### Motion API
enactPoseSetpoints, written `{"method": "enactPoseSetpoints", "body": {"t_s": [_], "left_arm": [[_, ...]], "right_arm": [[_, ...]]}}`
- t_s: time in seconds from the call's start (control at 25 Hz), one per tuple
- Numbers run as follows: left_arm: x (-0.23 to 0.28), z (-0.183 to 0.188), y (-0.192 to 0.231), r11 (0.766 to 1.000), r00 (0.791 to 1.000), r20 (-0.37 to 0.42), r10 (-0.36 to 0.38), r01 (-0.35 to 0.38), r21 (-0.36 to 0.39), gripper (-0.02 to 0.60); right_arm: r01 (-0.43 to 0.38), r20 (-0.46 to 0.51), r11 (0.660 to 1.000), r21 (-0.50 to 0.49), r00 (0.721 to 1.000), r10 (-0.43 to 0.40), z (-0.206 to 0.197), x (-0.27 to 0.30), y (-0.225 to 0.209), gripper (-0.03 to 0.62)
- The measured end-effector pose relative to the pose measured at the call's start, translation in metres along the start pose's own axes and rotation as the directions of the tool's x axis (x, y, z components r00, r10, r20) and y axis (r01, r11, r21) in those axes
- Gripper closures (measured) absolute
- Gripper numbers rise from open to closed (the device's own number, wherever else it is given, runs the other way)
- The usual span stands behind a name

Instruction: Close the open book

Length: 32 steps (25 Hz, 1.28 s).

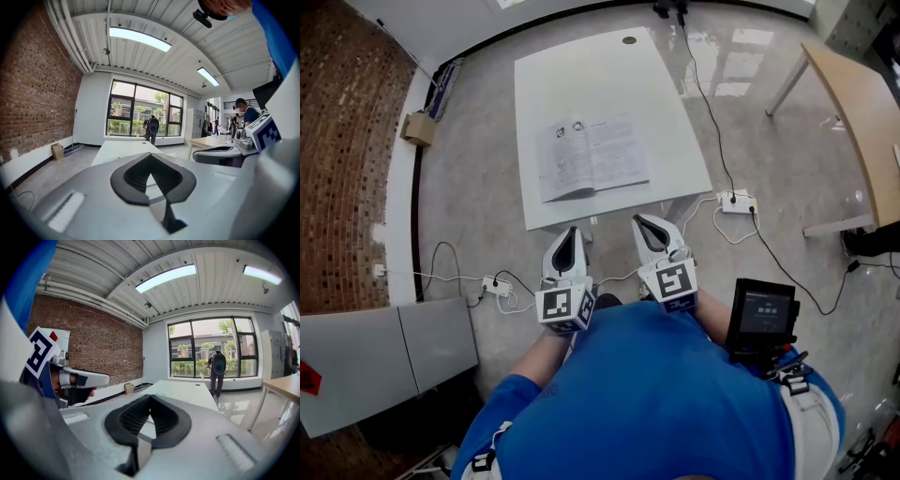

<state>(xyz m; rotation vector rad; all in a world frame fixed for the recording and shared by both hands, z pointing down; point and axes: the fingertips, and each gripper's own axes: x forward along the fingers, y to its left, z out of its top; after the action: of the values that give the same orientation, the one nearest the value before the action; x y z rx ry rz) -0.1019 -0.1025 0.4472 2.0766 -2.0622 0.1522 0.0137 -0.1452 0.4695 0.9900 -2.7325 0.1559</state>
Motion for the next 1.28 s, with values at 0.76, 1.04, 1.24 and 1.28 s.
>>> {"method": "enactPoseSetpoints", "body": {"t_s": [0.76,1.04,1.24,1.28], "left_arm": [[0.082,-0.043,0.117,0.998,0.996,-0.068,0.055,-0.055,0.016,0.577],[0.095,-0.054,0.152,0.999,0.992,-0.127,0.020,-0.014,0.042,0.577],[0.106,-0.076,0.180,0.998,0.983,-0.181,-0.018,0.030,0.061,0.577],[0.108,-0.080,0.184,0.997,0.981,-0.191,-0.028,0.041,0.063,0.577]], "right_arm": [[-0.086,-0.144,0.981,-0.173,0.988,0.061,-0.022,0.131,0.014,0.591],[-0.124,-0.230,0.952,-0.280,0.972,0.059,-0.032,0.170,0.036,0.591],[-0.157,-0.279,0.923,-0.351,0.959,0.057,-0.046,0.203,0.059,0.591],[-0.161,-0.289,0.920,-0.358,0.956,0.055,-0.049,0.208,0.062,0.591]]}}
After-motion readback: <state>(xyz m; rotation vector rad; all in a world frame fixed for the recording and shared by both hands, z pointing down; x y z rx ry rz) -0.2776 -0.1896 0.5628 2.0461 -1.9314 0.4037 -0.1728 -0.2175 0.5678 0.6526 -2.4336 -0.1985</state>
